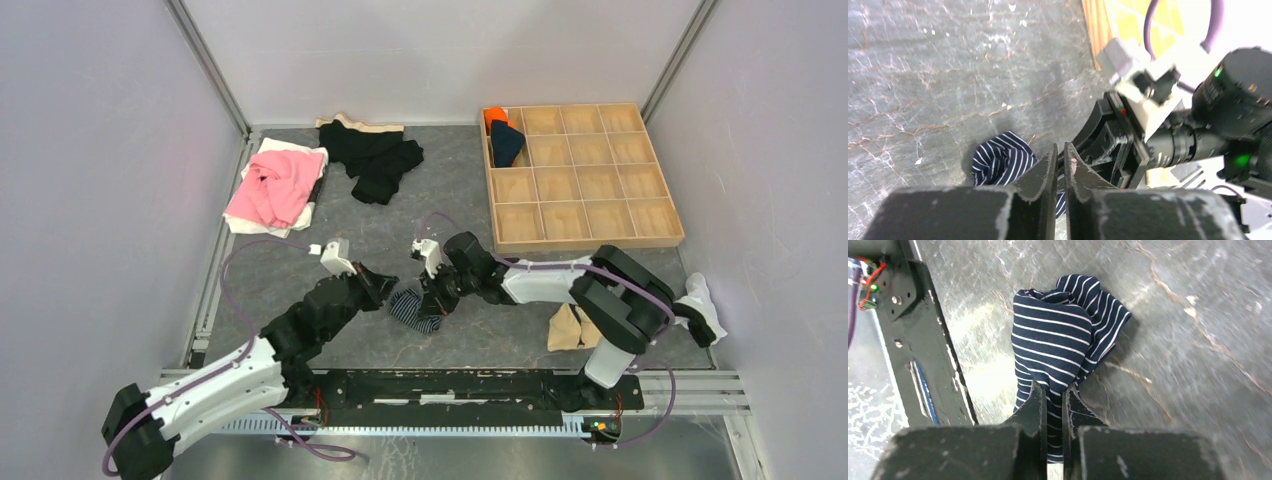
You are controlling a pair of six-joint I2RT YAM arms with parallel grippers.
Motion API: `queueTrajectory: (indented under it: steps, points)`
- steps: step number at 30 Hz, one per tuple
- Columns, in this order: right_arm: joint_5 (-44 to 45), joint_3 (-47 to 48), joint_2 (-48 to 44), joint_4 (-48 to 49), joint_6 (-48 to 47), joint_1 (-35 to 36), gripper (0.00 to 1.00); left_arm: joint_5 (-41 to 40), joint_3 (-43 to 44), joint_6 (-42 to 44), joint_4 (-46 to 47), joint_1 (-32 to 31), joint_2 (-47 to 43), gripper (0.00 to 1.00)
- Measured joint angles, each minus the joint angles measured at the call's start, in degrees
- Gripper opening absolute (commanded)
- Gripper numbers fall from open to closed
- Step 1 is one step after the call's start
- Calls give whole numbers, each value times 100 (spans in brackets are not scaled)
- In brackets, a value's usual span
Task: Roll the underwear
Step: Pick up the underwear from the center of the board.
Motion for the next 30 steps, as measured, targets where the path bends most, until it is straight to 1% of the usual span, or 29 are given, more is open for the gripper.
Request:
queueTrajectory:
  steps: [3,4,7,9,13,15,18,20,24,27,30]
  points:
    - [354,-234,-496,-160,-138,4,0,-245,481,66,-629,0,-138,26]
    - [494,-271,-673,-216,-181,2,0,-286,568,96,-791,0,-149,30]
    - [1075,-315,-1362,-280,-334,-20,0,-389,627,157,-1257,0,-122,40]
    - [1519,-315,-1904,-284,-452,-109,0,-398,625,201,-1497,0,-68,43]
    - [2472,-184,-2800,-337,-743,-584,0,-372,538,214,-1628,0,85,49]
    - [2863,17,-2951,-339,-892,-960,0,-332,448,214,-1604,0,170,52]
    - [3112,437,-2804,-343,-1126,-1725,0,-186,341,214,-1554,0,393,56]
    - [3014,680,-2527,-258,-1187,-2216,0,-92,304,214,-1513,0,551,59]
    - [2505,785,-1829,85,-1134,-3163,0,26,275,214,-1405,0,686,64]
    - [2065,785,-1283,284,-964,-3648,0,61,256,214,-1338,0,682,65]
    - [1661,798,-802,459,-772,-3954,0,59,234,214,-1316,0,667,66]
